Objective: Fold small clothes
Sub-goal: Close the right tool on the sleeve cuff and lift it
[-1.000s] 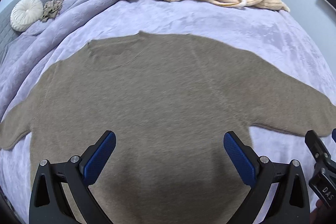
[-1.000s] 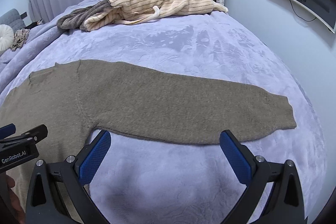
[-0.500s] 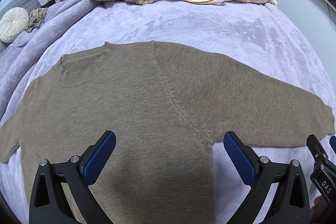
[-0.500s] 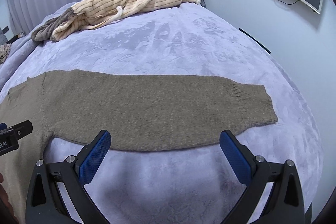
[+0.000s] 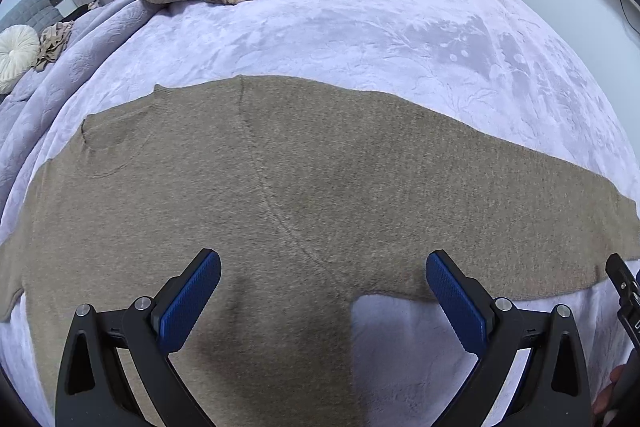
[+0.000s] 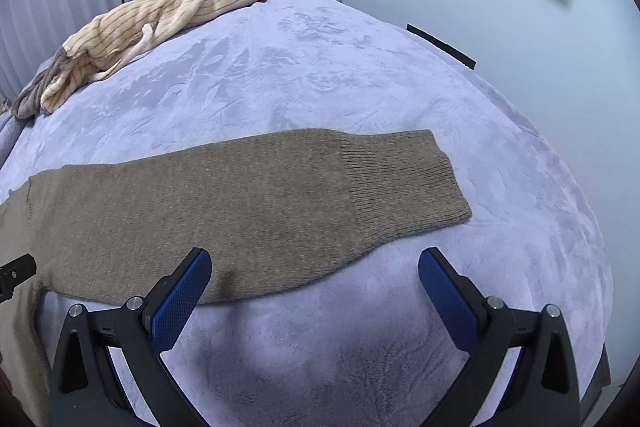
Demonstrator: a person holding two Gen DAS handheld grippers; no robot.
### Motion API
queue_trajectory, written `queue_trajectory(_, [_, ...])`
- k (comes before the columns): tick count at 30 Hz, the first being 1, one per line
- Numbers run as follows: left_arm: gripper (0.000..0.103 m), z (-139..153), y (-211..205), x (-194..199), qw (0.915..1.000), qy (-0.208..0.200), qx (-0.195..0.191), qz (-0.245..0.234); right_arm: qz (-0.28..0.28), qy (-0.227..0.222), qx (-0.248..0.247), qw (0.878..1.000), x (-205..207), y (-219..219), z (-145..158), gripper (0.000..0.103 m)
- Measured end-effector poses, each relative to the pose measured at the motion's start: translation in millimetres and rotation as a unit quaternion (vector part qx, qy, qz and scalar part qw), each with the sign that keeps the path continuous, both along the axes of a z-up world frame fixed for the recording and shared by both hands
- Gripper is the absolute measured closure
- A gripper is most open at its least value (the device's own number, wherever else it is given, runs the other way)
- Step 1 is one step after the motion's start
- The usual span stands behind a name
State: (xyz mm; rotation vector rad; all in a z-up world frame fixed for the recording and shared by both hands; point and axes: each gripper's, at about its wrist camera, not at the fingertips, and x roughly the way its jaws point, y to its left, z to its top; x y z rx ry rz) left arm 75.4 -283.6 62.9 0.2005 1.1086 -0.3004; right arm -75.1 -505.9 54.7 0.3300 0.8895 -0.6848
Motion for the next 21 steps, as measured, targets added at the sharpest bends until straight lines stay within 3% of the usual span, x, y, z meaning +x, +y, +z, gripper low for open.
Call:
queue_trajectory(10, [0.000, -2, -40, -4, 0.9996, 0.001, -0.002, -0.029, -0.033, -0.013, 0.043, 0.998, -11, -40, -13, 0.000])
queue_trajectory(18, [0.000, -15, -55, -5, 0.9991, 0.009, 0.006, -0.040, -0.015, -0.053, 0.079, 0.995, 14, -68, -24, 0.001])
queue_trajectory(19, [0.000, -17, -55, -4, 0.9991, 0.011, 0.008, -0.039, -0.011, -0.059, 0.076, 0.995, 16, -69, -22, 0.012])
queue_trajectory(20, [0.000, -18, -53, -3, 0.9992, 0.012, 0.008, -0.038, -0.008, -0.062, 0.071, 0.995, 17, -70, -20, 0.041])
queue_trajectory(21, [0.000, -19, -52, -2, 0.9992, 0.012, 0.007, -0.036, -0.005, -0.065, 0.071, 0.995, 16, -71, -17, 0.059])
